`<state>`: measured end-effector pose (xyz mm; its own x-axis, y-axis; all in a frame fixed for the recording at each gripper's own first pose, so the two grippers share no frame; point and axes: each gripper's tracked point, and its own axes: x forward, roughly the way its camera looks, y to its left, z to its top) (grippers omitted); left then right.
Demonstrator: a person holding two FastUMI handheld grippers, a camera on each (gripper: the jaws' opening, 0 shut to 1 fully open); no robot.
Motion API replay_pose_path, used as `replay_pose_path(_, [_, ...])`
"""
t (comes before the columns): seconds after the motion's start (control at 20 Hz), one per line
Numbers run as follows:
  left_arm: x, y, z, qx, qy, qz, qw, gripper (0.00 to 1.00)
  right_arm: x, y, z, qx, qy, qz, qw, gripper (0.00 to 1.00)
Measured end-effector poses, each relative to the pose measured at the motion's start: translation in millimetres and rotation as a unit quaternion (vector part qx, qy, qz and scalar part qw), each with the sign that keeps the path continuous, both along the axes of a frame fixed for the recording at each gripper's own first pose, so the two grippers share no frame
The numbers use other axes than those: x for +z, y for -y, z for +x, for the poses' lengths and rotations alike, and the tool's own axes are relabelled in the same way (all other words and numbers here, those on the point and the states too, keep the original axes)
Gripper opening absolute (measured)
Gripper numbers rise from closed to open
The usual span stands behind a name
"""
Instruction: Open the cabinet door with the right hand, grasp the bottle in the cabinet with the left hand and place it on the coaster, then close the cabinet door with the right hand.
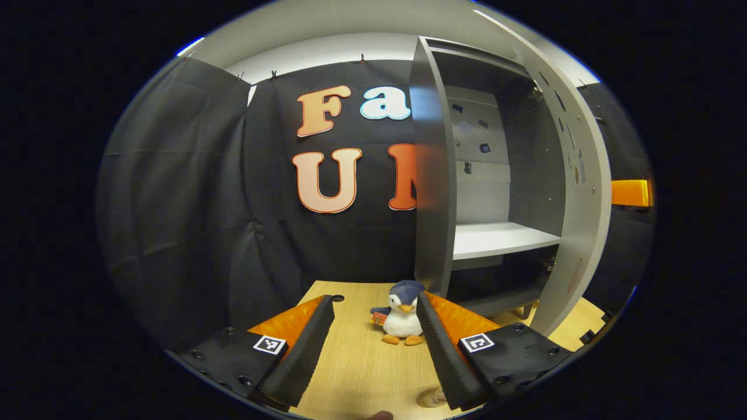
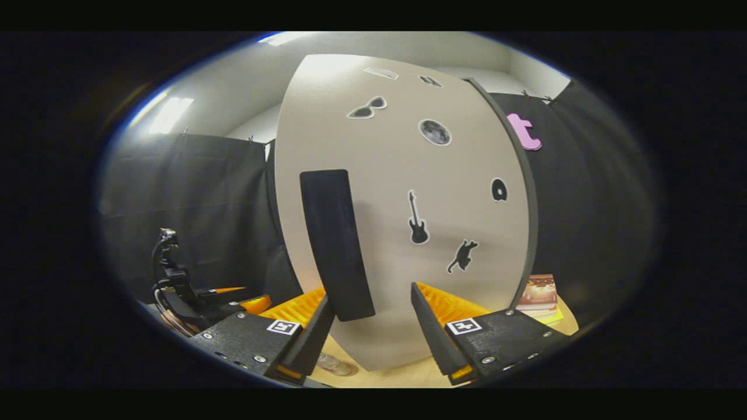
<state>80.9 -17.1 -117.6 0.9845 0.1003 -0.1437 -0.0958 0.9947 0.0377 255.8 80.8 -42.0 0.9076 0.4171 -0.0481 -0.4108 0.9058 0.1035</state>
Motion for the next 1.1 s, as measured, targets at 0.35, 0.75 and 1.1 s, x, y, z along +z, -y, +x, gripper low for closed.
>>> replay_pose_path(0.35, [7.4, -20.4, 26.5, 0.001, 0.015, -0.004, 1.0, 0.94, -8.3, -20.8, 35.4, -0.011, 0.014, 0.003, 1.0, 0.87])
replay_pose_path(0.75, [-12.8, -28.7, 77.3, -0.015, 0.0, -0.041, 0.999, 0.94, -19.1, -27.8, 64.8, -0.053, 0.027, -0.014, 0.998, 0.9])
replay_pose_path(1.1, [-11.4, -22.5, 119.7, -0.045, 0.008, -0.045, 0.998, 0.95, -27.9, -28.4, 89.4, -0.104, 0.045, -0.026, 0.993, 0.92])
